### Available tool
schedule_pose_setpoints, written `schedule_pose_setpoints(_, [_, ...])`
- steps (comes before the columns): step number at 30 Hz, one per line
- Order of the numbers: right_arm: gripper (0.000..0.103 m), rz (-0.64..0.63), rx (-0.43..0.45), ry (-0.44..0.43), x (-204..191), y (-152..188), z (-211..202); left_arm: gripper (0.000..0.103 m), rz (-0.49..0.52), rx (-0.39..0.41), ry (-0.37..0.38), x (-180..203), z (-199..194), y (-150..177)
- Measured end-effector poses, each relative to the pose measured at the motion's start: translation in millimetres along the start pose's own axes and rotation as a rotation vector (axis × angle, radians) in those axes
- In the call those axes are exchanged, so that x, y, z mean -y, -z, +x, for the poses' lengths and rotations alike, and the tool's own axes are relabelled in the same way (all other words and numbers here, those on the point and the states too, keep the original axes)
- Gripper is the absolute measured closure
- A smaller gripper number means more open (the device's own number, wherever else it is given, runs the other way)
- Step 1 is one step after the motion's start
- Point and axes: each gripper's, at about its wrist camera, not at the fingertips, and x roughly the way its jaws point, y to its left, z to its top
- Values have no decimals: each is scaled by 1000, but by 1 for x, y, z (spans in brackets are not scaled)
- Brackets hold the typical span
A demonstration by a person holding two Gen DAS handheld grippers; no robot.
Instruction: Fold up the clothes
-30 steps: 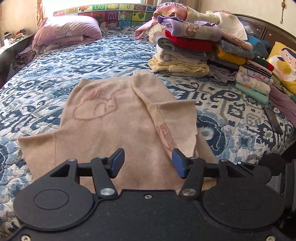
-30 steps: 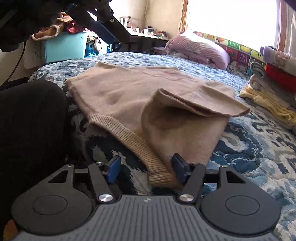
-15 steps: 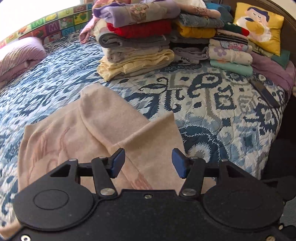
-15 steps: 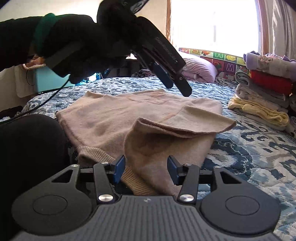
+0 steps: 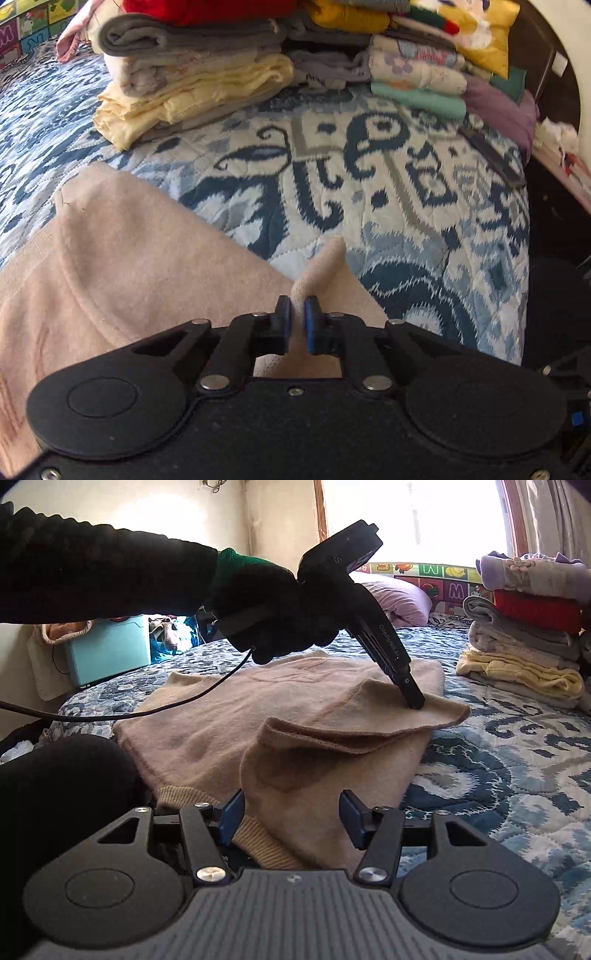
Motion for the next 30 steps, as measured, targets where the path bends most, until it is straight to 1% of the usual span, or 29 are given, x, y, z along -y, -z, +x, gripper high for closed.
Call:
schedule_pose_setpoints(2, [46,-6,-27,-2,-1,2,4,97,-92,98,25,-15,-12,3])
schedule_pose_setpoints(4, [46,-4,-29,-12,-2,3,3,97,-185,195,49,-31,-25,5])
schedule_pose_setpoints(6, [45,6,-27,-18,-2,3,2,97,-232,239,55,-40,-27,11])
schedule_pose_setpoints(8, [45,14,-30,-20,-1,4,2,97,-259,253,49,-45,-25,18])
schedule_pose_setpoints(11, [46,16,-26,-17,-2,4,1,97,-279,249,46,-50,-22,26])
schedule_pose_setpoints(13, [46,-22,-28,-1,-7,4,1,97,-280,244,53,-53,-22,28])
schedule_pose_setpoints(14, [47,-68,-30,21,-13,5,2,97,-281,246,60,-54,-22,29])
schedule_pose_setpoints(17, [46,-284,-12,121,-40,9,6,97,-282,250,78,-57,-24,32])
schedule_pose_setpoints(19, [45,-390,-8,138,-52,12,9,97,-273,242,75,-57,-22,31])
schedule_pose_setpoints(22, [44,-413,-67,110,-54,15,18,97,-272,229,72,-57,-17,28])
schedule_pose_setpoints(23, [44,-409,-77,108,-53,16,20,97,-269,217,60,-56,-14,27])
schedule_pose_setpoints(25, [44,-391,-86,97,-52,16,21,97,-273,166,9,-58,-4,28])
schedule_pose_setpoints(26, [41,-380,-89,91,-51,16,21,96,-277,139,-19,-59,1,28])
schedule_pose_setpoints(27, [39,-381,-92,87,-52,17,22,96,-275,128,-37,-58,4,28])
schedule_pose_setpoints(29, [29,-396,-96,78,-55,20,22,94,-263,129,-59,-54,6,26])
schedule_pose_setpoints(30, [27,-396,-94,76,-55,20,21,94,-253,132,-69,-51,4,23])
